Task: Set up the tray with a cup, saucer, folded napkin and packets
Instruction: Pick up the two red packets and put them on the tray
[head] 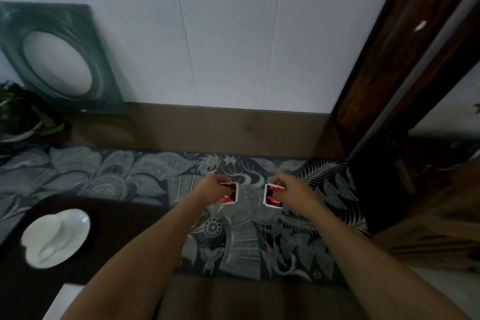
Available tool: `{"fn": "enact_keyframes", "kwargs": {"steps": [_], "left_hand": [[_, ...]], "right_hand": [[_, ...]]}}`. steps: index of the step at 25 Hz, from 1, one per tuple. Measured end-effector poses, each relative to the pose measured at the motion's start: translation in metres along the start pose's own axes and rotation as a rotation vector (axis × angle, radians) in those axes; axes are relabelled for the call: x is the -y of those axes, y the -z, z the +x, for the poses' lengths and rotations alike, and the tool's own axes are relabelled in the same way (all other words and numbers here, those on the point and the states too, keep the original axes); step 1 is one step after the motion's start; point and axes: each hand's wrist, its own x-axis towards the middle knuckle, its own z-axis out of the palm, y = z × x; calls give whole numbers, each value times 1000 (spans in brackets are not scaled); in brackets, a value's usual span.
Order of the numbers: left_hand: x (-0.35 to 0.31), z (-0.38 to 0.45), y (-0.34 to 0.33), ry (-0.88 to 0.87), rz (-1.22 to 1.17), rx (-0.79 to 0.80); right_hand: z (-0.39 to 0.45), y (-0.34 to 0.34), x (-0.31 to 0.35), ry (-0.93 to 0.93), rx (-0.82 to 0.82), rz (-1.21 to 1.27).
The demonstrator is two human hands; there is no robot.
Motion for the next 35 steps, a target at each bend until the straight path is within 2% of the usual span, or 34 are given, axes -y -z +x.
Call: {"fn": "enact_keyframes", "kwargs": {"steps": [7, 13, 18, 27, 35], "left_hand": [[52, -102, 18, 22, -202, -72], [101, -145, 49, 46, -348, -62], [152, -159, 93, 19, -363, -37], [247, -147, 179, -26, -303, 105], [281, -134, 199, -39, -264, 244]], "right_hand": [[-61, -51, 37, 90, 9, 95], [-87, -100, 69, 65, 4, 274], [-88, -146, 117, 38, -11, 292], [-83, -237, 219, -50, -34, 268], [-76, -279, 252, -107, -24, 290]]}}
